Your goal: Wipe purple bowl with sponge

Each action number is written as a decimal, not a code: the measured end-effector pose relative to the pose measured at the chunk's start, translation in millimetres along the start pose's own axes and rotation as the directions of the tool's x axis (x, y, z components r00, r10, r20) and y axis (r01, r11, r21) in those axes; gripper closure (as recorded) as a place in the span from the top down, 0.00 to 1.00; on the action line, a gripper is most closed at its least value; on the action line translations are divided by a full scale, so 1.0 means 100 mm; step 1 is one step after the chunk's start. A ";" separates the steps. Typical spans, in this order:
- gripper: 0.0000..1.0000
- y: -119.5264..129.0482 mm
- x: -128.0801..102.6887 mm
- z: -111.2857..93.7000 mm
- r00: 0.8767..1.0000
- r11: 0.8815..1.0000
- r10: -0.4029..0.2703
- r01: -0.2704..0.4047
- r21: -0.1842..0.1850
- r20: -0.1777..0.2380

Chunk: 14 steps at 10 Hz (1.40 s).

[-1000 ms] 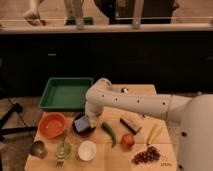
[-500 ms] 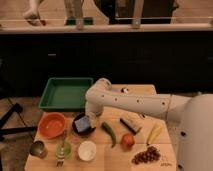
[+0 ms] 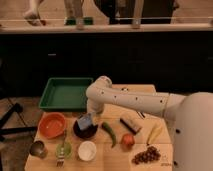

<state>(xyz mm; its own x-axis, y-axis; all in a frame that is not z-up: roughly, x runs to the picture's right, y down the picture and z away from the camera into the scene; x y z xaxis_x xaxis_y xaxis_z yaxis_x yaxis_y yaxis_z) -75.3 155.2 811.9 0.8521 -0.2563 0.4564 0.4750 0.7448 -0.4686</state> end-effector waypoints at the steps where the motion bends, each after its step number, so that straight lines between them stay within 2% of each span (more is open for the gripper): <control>1: 0.00 -0.05 0.01 -0.01 1.000 1.000 -0.008 0.008 0.004 0.000; 4: 0.00 -0.26 -0.17 -0.01 0.997 0.997 -0.074 0.074 0.017 0.020; 6: 0.00 -0.31 -0.34 -0.01 0.992 0.993 -0.117 0.116 0.016 0.041; 11: 0.00 -0.15 -0.56 -0.16 0.983 0.985 -0.173 0.173 0.008 0.059; 14: 0.00 0.00 -0.61 -0.15 0.983 0.985 -0.170 0.172 -0.025 0.075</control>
<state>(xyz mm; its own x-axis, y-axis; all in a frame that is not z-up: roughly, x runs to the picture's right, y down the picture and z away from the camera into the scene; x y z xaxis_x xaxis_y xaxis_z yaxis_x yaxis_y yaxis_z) -124.1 161.6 772.6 0.7401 -0.3320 0.5849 0.6198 0.6742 -0.4016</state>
